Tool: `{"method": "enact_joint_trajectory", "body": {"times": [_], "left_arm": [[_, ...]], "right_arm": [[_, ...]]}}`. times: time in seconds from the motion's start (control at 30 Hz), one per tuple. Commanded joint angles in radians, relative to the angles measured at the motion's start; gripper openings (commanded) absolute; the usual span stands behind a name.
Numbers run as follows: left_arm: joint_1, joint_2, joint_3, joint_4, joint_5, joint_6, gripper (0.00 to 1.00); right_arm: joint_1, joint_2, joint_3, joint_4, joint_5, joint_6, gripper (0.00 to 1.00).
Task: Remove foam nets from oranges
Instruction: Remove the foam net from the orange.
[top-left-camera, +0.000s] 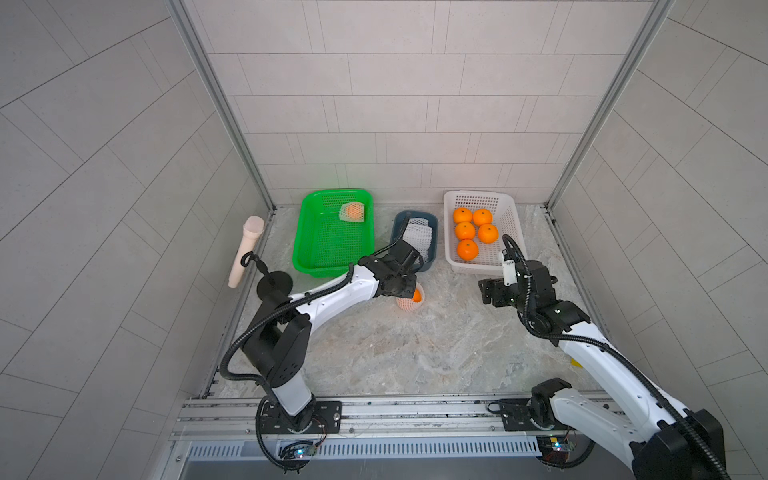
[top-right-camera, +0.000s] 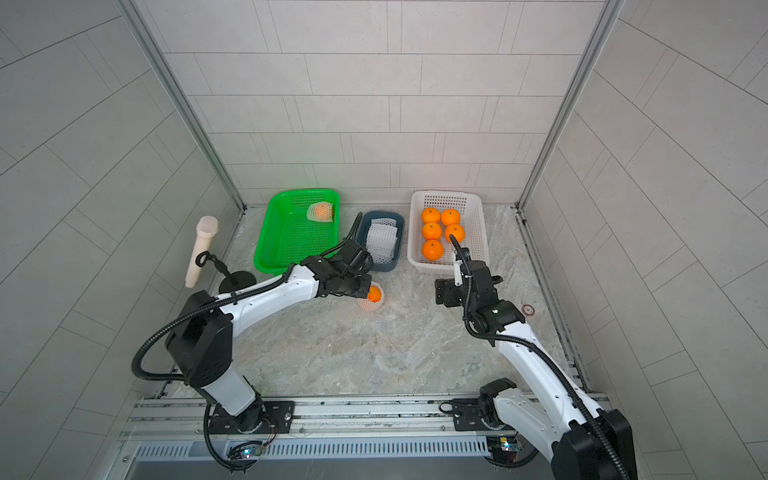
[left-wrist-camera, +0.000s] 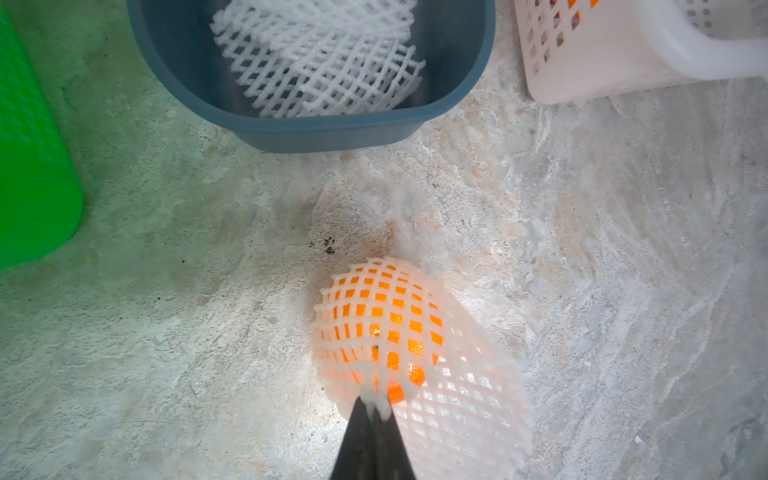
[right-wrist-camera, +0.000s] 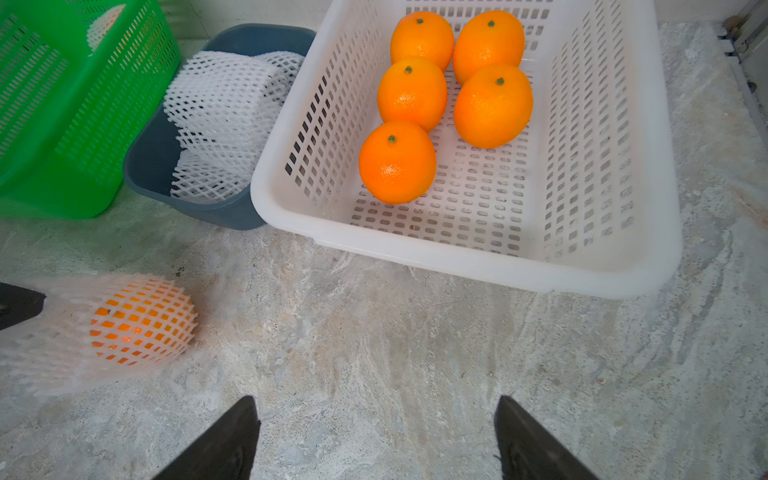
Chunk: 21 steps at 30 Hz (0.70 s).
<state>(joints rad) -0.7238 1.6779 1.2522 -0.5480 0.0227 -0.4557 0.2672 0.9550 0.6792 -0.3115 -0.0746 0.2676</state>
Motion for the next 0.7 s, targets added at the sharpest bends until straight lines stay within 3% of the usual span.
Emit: {"method": "enact_joint_trajectory", "body": {"times": [0.0,0.67], "left_arm": [[0.003,-0.032,-0.001,0.003,0.005,-0.01,0.02],[0.003,-0.087,0.007,-0.001,0.009,-0.011,0.0]], "right_arm": [[-0.006,-0.018,-0.014,-0.007,0.006,0.007,0.9],[-0.006,-0.028,-0.015,-0.011,0.008,0.008,0.9]]}}
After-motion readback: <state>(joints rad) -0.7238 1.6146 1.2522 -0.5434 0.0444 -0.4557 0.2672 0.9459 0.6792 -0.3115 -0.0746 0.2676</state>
